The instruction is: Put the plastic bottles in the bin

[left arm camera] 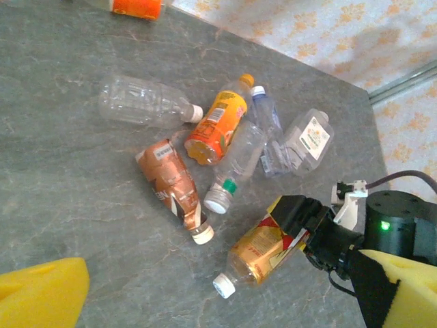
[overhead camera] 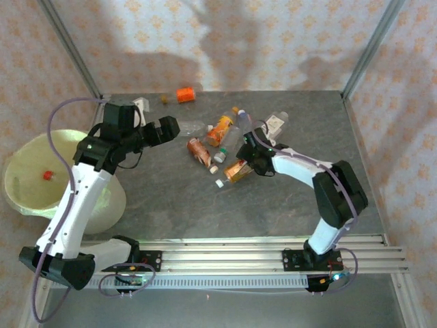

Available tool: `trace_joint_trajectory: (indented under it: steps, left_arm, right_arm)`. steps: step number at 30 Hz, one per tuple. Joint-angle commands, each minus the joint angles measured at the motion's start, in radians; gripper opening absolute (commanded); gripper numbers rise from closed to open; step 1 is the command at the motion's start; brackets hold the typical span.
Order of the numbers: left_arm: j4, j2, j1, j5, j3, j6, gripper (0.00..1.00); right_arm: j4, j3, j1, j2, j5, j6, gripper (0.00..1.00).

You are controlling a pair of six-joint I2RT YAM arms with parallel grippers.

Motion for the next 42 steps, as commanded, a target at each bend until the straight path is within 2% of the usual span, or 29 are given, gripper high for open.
trace_joint_trajectory:
  steps: [1, 4, 7, 8, 12, 17, 21, 25, 32, 35, 38, 42]
  left_arm:
    - [0.046, 0.022, -0.037, 0.011, 0.027, 0.041, 1.0]
    - [0.063, 0.05, -0.079, 0.032, 0.025, 0.083, 1.0]
    - [0.111, 0.083, -0.114, 0.154, -0.015, 0.191, 1.0]
    - [0.12, 0.093, -0.128, 0.161, -0.034, 0.218, 1.0]
    - [0.128, 0.132, -0.197, 0.144, -0.057, 0.28, 1.0]
    - [0.178, 0.179, -0.307, 0.064, -0.036, 0.328, 1.0]
    - [0.045, 0.305, -0.377, 0.039, 0.081, 0.414, 1.0]
    - [0.013, 0.39, -0.418, 0.06, 0.146, 0.464, 1.0]
    - [-0.046, 0.499, -0.438, 0.025, 0.253, 0.494, 1.0]
    - [-0.05, 0.515, -0.445, -0.006, 0.265, 0.496, 0.89]
    - [-0.021, 0.499, -0.445, 0.014, 0.236, 0.498, 0.76]
    - [-0.011, 0.474, -0.445, 0.026, 0.201, 0.508, 0.65]
  right_arm:
    - [0.134, -0.048, -0.001, -0.103, 0.004, -0.035, 0.58]
    - [0.189, -0.082, 0.0, -0.178, -0.052, -0.078, 0.56]
    - [0.228, -0.096, -0.002, -0.245, -0.108, -0.088, 0.53]
    - [0.249, -0.099, -0.001, -0.268, -0.132, -0.085, 0.53]
    - [0.291, -0.098, 0.0, -0.333, -0.185, -0.094, 0.53]
    - [0.291, -0.081, 0.001, -0.359, -0.252, -0.131, 0.53]
    - [0.289, -0.074, 0.0, -0.365, -0.269, -0.117, 0.53]
    - [0.297, -0.08, 0.001, -0.378, -0.269, -0.107, 0.53]
    - [0.31, -0.078, 0.002, -0.388, -0.303, -0.108, 0.54]
    - [0.308, -0.08, 0.003, -0.392, -0.302, -0.099, 0.54]
    - [0.311, -0.081, 0.002, -0.401, -0.304, -0.083, 0.54]
    - [0.338, -0.092, 0.002, -0.42, -0.295, -0.055, 0.54]
